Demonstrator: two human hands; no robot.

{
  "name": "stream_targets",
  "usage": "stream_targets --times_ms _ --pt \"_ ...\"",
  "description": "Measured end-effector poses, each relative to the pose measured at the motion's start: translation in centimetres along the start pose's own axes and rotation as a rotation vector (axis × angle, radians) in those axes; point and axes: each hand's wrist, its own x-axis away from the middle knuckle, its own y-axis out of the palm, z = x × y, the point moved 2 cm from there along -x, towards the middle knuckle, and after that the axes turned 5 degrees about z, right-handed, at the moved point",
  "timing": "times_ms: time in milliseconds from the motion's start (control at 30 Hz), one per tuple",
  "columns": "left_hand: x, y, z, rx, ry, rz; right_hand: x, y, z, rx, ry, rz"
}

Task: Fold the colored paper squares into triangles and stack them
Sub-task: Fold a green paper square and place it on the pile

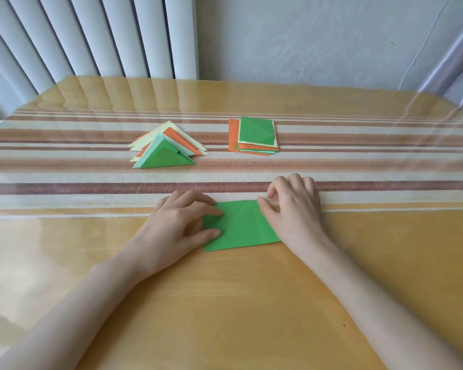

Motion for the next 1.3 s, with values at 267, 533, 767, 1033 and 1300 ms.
stream_targets --times_ms 267,533,767,1033,1300 --pt "0.0 -0.2 0.3 0.007 -0.031 -0.03 2.5 -3.0 -2.4 -0.139 -0.419 -0.106" --pt "0.1 -0.6 0.4 0.165 -0.081 -0.012 2.9 -2.6 -1.1 0.057 -0.618 -0.214" --pt "0.1 -0.4 1.1 0.153 -0.08 -0.001 2.7 -2.3 -0.1 -0.105 -0.331 -0.328" --pt "-1.0 0.2 2.0 0.291 -0.2 0.176 2.0 -1.5 -0.7 -0.078 -0.234 -0.342" --pt "0.2 0.0 2.6 0.178 -0.018 0.096 0.5 -1.6 0.5 -0.289 -0.204 -0.344"
